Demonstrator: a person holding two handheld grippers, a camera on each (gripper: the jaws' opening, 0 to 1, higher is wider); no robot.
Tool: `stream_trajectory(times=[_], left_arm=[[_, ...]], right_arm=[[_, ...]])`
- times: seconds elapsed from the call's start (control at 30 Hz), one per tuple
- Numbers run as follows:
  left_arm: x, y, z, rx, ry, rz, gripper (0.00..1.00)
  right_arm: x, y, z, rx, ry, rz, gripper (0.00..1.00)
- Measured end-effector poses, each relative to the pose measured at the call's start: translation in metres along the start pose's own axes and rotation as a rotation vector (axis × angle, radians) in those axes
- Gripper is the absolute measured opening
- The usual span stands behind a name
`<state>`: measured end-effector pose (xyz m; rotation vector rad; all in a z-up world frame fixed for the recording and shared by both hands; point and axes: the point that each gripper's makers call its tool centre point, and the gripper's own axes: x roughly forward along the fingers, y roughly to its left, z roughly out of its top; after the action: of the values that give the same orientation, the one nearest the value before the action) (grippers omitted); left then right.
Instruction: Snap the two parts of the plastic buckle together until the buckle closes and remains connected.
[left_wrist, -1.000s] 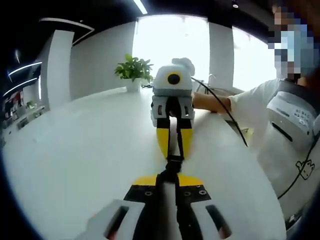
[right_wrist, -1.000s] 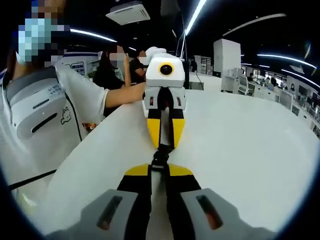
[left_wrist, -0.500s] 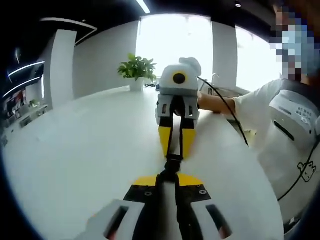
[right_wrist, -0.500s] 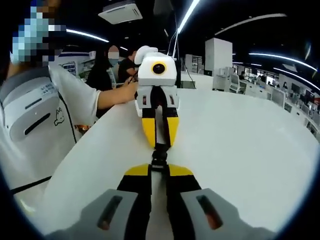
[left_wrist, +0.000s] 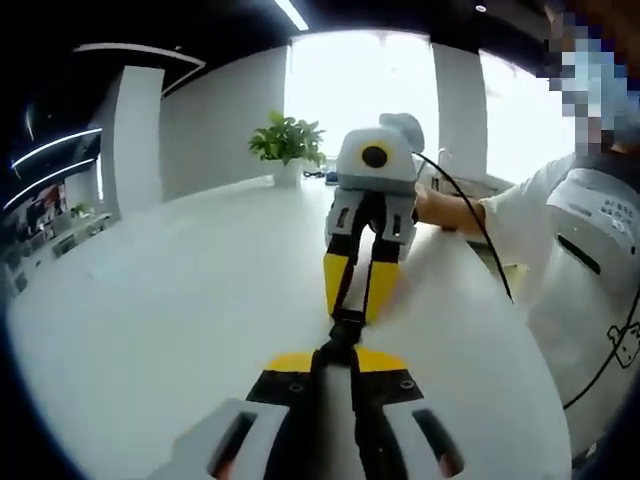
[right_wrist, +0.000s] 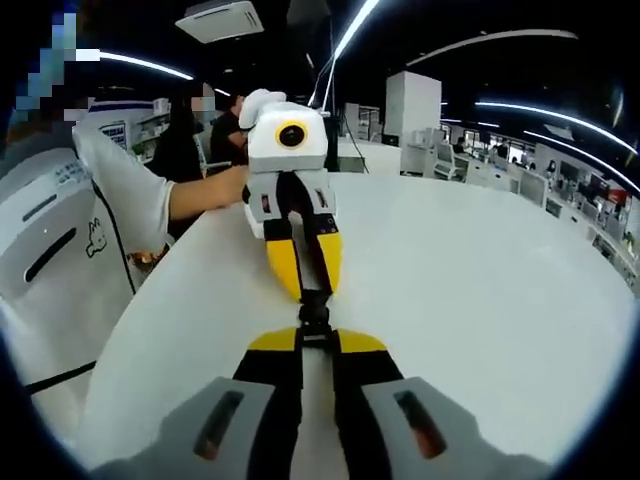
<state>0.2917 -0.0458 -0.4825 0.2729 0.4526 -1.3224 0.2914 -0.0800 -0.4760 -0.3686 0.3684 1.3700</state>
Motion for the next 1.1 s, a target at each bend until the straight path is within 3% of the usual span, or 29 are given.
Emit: stream_trajectory(times=[0.1,0.13,0.23,0.43,0.83,1.1], left_arm=[[0.001,0.004,0.003,-0.003,-0.044,0.007,0.11],[0.001,-0.001,0.001,-0.019,-0.043,-0.028,0.14],[0.003,0.001,0.001,-0.038,-0.044,-0.017,0.25],[0.005,0.002,0.000,-0.007,-0.038,-0.008,0.22],[0.006,-0.006,0.001,0.020,-0.035,-0.031,0.12],[0.004,-0.010,0.000,0.026,-0.027,-0.038,0.11]], right_arm=[[-0.002,-0.001,-0.002,0.031,-0.042,0.006,0.10],[-0.003,0.000,-0.002,0.028,-0.045,0.007,0.10],[-0.004,0.000,-0.002,0.008,-0.041,0.000,0.11],[-0.005,0.000,-0.003,-0.008,-0.033,-0.015,0.15],[-0.005,0.004,-0.002,-0.058,-0.007,-0.031,0.10],[-0.005,0.004,-0.001,-0.071,-0.015,-0.017,0.09]])
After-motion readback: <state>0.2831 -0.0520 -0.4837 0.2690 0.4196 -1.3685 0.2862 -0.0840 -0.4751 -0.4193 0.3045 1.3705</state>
